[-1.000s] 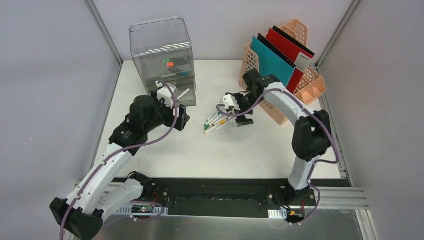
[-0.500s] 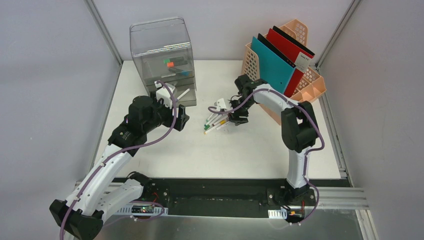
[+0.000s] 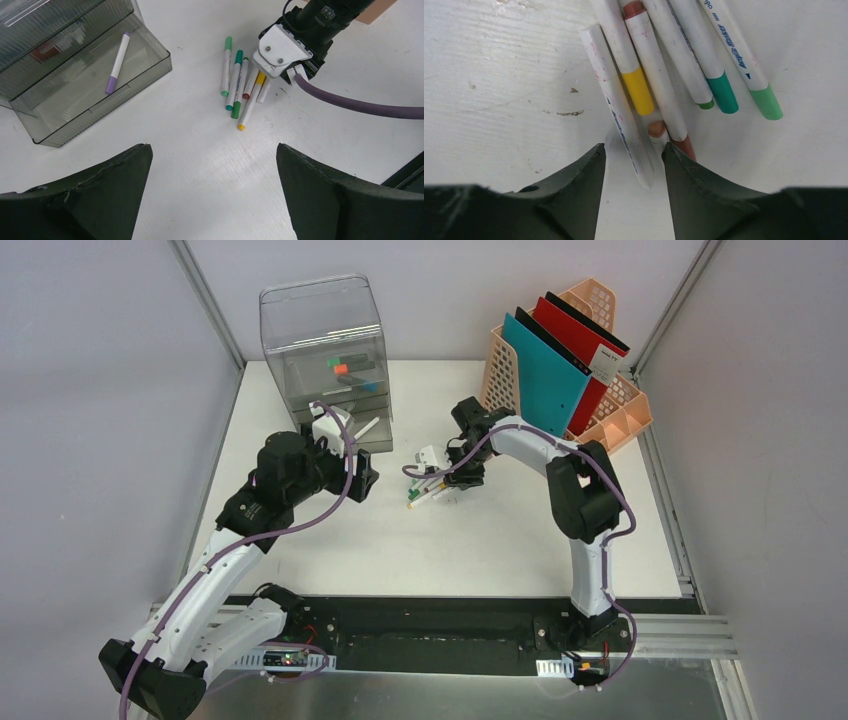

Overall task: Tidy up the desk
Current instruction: Pick up the stationery from the center of the board.

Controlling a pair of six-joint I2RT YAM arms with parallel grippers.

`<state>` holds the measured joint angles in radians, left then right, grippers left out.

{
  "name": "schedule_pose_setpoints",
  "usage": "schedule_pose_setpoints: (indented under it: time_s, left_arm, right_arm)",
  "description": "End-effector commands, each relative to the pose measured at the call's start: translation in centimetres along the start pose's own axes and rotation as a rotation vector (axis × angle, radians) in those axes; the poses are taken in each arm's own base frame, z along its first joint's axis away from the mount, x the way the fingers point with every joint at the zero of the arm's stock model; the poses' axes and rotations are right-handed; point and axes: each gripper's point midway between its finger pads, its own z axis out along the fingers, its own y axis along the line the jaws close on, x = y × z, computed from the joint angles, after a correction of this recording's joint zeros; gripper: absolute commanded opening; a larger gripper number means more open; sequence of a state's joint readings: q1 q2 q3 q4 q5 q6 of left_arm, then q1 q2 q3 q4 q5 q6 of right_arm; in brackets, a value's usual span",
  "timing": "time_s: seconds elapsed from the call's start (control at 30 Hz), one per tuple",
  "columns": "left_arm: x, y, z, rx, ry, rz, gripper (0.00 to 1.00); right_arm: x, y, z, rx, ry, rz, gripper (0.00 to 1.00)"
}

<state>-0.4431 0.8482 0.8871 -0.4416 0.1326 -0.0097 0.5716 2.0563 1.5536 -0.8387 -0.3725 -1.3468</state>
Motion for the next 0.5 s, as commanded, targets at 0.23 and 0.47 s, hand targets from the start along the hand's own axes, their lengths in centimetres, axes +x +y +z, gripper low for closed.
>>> schedule_pose_setpoints:
  time_s: [0.23, 0.47]
  left_arm:
    - [-1.1, 0.3, -0.5, -0.007, -0.049, 0.015, 0.98]
    - [-1.2, 0.3, -0.5, -0.008, -0.05, 0.015, 0.99]
  right_arm:
    - [-0.4, 0.9, 0.3, -0.025, -0.026, -0.016, 0.44]
    - [-0.8, 1.7, 0.4, -0.063, -0.051, -0.016, 0.45]
